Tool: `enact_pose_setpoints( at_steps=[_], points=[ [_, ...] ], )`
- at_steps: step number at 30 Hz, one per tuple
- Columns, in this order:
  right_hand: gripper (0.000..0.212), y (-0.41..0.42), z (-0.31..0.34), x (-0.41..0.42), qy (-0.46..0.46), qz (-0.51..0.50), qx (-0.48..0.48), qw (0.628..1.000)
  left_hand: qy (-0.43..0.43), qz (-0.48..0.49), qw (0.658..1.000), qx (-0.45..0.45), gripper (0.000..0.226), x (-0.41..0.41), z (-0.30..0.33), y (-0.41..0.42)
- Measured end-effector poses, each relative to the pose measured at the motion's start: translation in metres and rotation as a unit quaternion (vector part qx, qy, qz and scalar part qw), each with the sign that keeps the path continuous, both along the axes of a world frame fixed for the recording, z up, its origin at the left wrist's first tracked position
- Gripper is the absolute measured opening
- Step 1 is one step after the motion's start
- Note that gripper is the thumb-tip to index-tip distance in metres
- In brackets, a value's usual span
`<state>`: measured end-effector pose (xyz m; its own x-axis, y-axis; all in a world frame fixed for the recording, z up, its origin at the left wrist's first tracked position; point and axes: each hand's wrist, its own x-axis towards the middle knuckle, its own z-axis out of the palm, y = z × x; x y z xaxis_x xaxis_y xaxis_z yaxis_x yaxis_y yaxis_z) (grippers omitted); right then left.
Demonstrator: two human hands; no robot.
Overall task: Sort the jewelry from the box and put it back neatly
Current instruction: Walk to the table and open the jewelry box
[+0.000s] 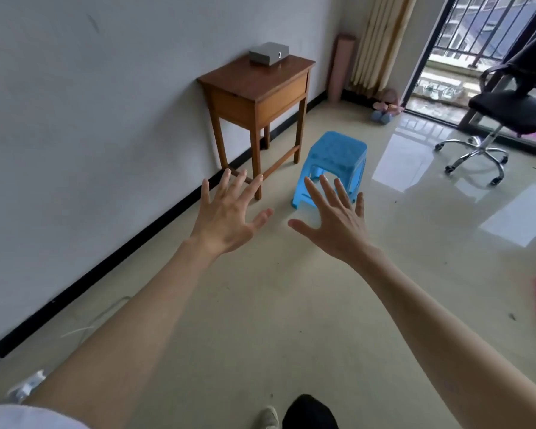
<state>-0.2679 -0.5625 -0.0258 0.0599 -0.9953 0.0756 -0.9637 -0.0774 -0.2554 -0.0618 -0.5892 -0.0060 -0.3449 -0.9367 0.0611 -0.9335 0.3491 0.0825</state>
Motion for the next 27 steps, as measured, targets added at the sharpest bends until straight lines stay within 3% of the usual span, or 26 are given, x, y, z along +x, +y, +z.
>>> enact_pose_setpoints(
  at_steps=[15,27],
  points=[
    [0.085,-0.295,-0.003,-0.076,0.038,0.061,0.011,0.997,0.004,0.044,0.999,0.019,0.077,-0.075,-0.013,-0.281],
    [0.084,-0.474,-0.004,-0.123,0.028,0.068,0.024,0.997,-0.010,0.047,0.998,0.031,0.080,-0.120,-0.019,-0.463]
  ],
)
